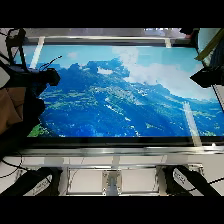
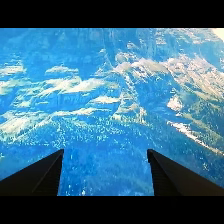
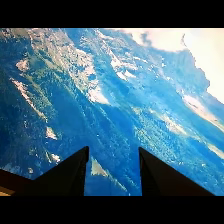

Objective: Fold the clothes and pants, and hang the long-sleeved shirts on hangers.

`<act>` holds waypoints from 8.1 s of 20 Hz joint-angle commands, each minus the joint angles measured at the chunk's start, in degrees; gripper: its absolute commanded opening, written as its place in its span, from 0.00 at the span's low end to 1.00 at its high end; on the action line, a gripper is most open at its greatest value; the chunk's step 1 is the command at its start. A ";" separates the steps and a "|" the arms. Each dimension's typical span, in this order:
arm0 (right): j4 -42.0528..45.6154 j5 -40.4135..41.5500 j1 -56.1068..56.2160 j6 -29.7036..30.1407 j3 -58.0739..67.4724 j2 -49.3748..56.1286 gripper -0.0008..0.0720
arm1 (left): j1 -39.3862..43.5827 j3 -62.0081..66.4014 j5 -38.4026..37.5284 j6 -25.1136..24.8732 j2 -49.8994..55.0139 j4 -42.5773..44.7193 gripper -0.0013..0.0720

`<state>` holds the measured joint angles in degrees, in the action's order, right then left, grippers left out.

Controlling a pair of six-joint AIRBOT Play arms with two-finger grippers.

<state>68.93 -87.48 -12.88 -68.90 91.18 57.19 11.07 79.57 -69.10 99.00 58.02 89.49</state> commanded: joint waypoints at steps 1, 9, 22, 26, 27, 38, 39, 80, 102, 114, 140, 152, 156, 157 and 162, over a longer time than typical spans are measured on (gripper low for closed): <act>-0.02 0.00 0.07 -0.02 0.04 -0.04 0.52 | 0.00 -0.02 0.02 -0.02 0.00 0.02 0.83; -0.02 0.00 0.07 0.00 0.04 -0.04 0.52 | 0.00 -0.02 0.02 -0.02 0.00 0.02 0.82; 0.13 7.45 0.07 -0.02 0.04 -0.04 0.52 | -0.11 -0.07 0.87 -0.04 5.42 1.73 0.83; -1.55 7.58 0.07 -0.02 0.04 -0.07 0.52 | -0.26 -0.02 2.40 0.00 5.44 30.69 0.83; -1.57 7.17 0.07 -0.02 0.04 -0.04 0.52 | -0.68 -0.02 2.40 0.00 5.22 40.61 0.83; -4.63 9.18 0.07 -0.98 0.04 0.11 0.52 | -36.79 3.87 10.10 12.96 12.22 34.53 0.83; -5.11 8.98 0.07 -0.98 0.04 0.11 0.52 | -39.91 5.75 9.33 9.64 14.27 27.39 0.83; 25.99 -1.90 0.00 -2.99 22.84 -0.02 0.52 | 39.17 12.85 10.88 -18.45 19.63 -32.89 0.04; -1.84 -6.43 0.04 -3.93 22.23 27.98 0.52 | 5.16 23.67 4.26 -11.50 28.70 -38.99 0.76; -5.40 -13.90 -0.98 -4.09 22.25 36.13 0.51 | 0.63 23.63 2.62 -9.46 50.75 -25.00 0.76; -4.17 -13.46 -1.38 -3.43 22.53 26.08 0.52 | 1.70 36.65 7.13 -18.47 66.75 -31.52 0.68; 2.05 -13.92 -3.61 -0.28 16.50 26.12 0.51 | 0.79 37.11 8.07 -19.10 62.53 -28.17 0.04; 0.15 -14.32 -12.55 -0.42 -9.29 23.52 0.62 | -2.80 37.09 7.78 -18.01 55.67 -19.82 0.04; -1.97 -13.86 -14.38 -0.42 -16.31 22.84 0.74 | -3.78 37.09 7.80 -18.01 54.40 -19.89 0.04; -12.26 4.90 -13.42 4.46 -38.51 22.49 0.77 | -5.84 37.07 6.75 -16.31 51.12 -19.78 0.04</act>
<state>62.39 -93.10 -26.55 -67.66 63.86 80.05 6.35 116.62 -61.49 81.78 111.15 68.60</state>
